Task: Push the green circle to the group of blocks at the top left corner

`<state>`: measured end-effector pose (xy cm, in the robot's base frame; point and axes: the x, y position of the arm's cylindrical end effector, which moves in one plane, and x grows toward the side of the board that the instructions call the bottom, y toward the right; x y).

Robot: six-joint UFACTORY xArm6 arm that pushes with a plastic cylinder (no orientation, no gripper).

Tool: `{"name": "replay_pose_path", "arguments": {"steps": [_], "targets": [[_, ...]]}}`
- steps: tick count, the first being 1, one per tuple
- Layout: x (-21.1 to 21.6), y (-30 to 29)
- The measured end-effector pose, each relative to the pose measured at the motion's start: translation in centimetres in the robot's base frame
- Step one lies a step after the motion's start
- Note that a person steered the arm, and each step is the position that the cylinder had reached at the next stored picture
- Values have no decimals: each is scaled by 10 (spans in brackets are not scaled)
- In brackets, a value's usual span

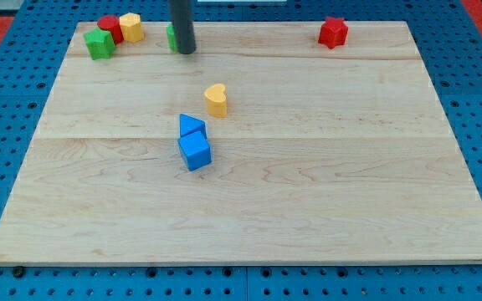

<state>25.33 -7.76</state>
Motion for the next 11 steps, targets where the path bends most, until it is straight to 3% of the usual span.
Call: {"name": "replay_pose_path", "arguments": {"steps": [1, 2, 3, 6, 9, 10, 11], "targets": [[-21, 31], [-37, -5], [-35, -51], [-10, -37], [-10, -78], [-8, -75], [35, -5]]}}
